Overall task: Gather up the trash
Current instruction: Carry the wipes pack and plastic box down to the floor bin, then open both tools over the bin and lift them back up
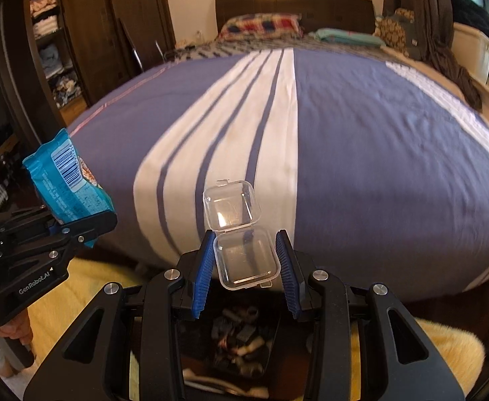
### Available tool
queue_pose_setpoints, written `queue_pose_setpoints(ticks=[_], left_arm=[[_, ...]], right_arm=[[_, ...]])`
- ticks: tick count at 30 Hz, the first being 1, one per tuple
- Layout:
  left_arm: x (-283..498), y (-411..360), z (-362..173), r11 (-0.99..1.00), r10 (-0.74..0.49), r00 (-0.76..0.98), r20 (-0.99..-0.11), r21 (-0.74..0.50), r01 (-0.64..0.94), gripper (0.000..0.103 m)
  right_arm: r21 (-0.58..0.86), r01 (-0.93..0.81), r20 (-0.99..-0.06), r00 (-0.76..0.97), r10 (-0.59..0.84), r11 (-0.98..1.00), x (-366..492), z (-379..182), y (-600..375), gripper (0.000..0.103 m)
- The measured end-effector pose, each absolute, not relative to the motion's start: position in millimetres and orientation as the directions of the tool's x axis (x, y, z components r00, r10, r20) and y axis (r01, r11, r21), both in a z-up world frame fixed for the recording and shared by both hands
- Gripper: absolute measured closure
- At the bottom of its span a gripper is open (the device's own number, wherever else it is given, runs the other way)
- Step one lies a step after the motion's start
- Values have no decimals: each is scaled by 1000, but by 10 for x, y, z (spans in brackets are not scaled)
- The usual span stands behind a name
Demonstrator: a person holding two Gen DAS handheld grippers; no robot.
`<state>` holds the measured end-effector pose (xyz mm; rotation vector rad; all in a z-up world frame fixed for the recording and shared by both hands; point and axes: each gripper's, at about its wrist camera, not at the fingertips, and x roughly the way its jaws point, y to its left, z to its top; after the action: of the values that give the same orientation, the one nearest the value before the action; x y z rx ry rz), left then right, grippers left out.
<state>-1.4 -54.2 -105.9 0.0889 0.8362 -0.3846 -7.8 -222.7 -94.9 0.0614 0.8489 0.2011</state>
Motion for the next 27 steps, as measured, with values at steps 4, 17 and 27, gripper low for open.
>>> queue_pose_setpoints(ticks=[4, 17, 27], left_arm=[[-54, -511, -1314, 928, -291, 560, -776, -87, 362, 92], [-13, -567, -2303, 920, -284, 347, -894, -152, 360, 92], [208, -575, -2899, 915, -294, 169, -941, -226, 334, 92]], right_arm=[[144, -150, -780, 591, 205, 978, -159, -1221, -2201, 65], [167, -115, -886, 419, 201, 979, -213, -2026, -2164, 65], [202, -79, -941, 260, 216, 976, -85, -2624, -2106, 65]])
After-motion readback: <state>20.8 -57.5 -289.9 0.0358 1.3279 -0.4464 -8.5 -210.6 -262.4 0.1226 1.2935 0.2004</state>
